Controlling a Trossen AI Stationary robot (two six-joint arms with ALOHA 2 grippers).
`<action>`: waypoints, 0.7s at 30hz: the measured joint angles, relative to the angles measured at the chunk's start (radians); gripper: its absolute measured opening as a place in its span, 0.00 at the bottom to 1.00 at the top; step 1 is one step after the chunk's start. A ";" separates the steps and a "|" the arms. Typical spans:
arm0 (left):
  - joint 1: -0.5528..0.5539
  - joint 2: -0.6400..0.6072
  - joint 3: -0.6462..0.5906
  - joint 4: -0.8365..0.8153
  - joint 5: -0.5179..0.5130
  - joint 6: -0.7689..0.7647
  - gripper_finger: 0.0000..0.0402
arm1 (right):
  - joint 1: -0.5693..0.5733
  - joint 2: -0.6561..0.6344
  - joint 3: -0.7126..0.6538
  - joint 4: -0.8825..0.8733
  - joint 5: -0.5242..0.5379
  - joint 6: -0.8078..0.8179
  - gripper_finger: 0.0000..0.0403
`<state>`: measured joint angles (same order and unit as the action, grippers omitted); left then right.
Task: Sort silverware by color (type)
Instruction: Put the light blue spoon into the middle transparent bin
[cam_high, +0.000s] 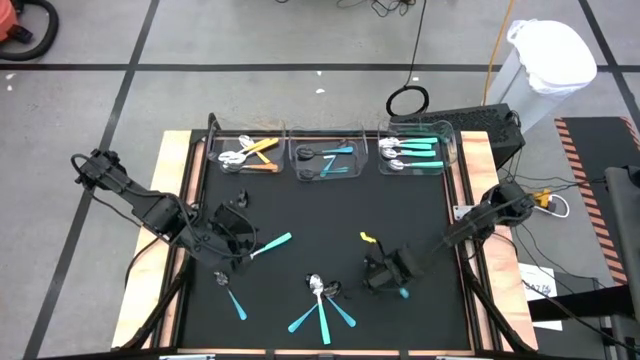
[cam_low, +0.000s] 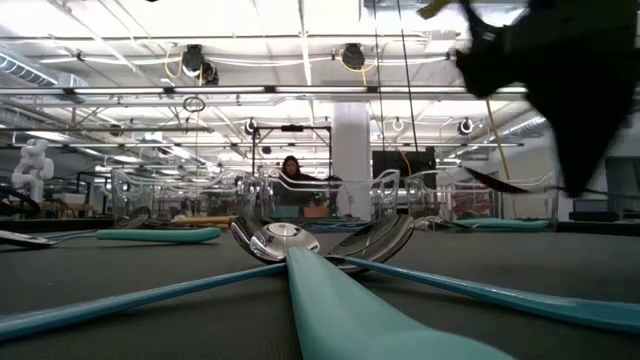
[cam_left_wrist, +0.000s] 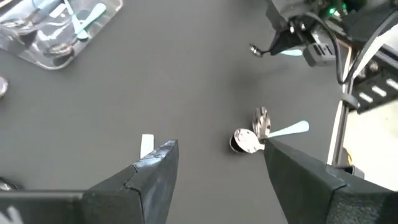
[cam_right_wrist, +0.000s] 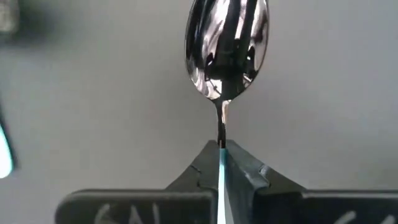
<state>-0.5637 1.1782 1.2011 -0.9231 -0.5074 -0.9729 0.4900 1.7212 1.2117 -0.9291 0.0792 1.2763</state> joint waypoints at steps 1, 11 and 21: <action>0.000 0.000 0.000 0.000 -0.007 -0.012 0.60 | -0.028 -0.001 0.019 -0.016 0.016 -0.093 0.01; 0.001 0.000 0.000 -0.004 -0.106 -0.150 0.60 | -0.367 -0.004 0.163 0.004 0.154 -0.884 0.01; 0.015 0.055 0.001 -0.003 -0.179 -0.309 0.60 | -0.652 -0.005 0.225 0.379 0.234 -1.466 0.01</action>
<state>-0.5488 1.2334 1.2018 -0.9263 -0.6861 -1.2815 -0.1621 1.7161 1.4368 -0.5497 0.3129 -0.1897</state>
